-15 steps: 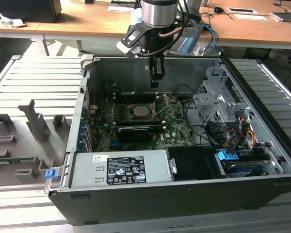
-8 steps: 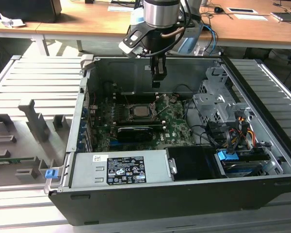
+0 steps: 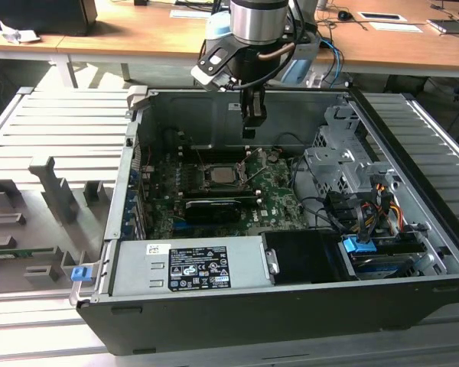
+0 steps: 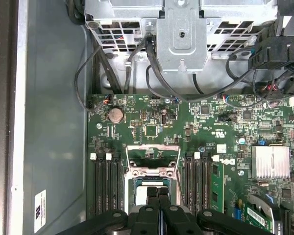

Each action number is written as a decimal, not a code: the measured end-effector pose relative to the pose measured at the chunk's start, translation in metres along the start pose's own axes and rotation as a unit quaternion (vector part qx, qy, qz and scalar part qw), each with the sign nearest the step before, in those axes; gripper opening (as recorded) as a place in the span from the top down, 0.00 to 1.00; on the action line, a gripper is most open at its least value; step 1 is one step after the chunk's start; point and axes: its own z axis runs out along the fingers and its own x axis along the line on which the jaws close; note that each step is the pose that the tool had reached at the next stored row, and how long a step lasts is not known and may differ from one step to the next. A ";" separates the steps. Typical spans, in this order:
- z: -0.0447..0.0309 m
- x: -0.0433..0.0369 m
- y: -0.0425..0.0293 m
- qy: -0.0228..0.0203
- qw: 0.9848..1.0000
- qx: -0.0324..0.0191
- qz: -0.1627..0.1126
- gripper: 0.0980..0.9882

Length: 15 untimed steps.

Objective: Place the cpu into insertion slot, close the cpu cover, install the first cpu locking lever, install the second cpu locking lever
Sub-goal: 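Close the cpu cover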

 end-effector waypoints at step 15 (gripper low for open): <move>0.0165 -0.0004 0.0086 0.001 1.000 0.000 0.000 0.99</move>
